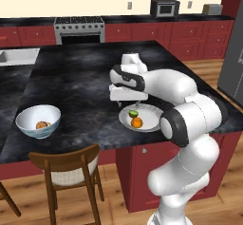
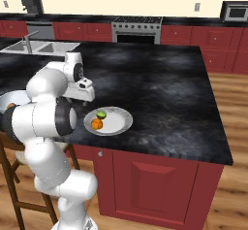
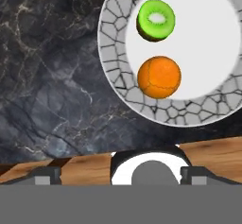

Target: Take the fruits from the plate on the dining counter and place two fruits in each bowl.

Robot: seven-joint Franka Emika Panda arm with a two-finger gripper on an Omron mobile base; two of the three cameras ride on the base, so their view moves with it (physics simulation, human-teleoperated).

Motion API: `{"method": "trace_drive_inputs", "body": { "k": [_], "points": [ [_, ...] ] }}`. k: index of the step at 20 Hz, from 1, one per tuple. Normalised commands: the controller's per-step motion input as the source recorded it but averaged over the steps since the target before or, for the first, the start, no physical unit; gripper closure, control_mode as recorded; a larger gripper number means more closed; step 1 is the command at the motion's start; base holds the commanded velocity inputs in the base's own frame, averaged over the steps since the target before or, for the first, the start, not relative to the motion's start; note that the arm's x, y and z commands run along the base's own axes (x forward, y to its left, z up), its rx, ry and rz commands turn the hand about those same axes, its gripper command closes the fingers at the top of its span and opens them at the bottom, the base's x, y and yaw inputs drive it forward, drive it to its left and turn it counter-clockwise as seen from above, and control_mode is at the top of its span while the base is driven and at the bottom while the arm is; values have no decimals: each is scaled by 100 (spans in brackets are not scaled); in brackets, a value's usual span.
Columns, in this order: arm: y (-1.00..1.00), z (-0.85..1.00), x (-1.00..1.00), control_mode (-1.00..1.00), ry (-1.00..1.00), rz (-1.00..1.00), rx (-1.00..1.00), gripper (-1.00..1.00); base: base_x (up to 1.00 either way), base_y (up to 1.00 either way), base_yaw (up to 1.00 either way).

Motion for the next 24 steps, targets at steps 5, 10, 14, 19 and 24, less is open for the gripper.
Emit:
{"method": "trace_drive_inputs", "body": {
  "k": [5,10,14,19,24],
  "points": [
    [-43,-19,58,-100,7,-2,-1,-100,0,0,0],
    [-26,-26,49,-100,8,0,-1,-100,0,0,0],
    [-30,-47,36,-100,8,0,-1,-100,0,0,0],
    [-39,-55,0,-100,4,0,0,-100,0,0,0],
    [0,-32,-43,-100,-31,6,0,-100,0,0,0]
  ]
}}
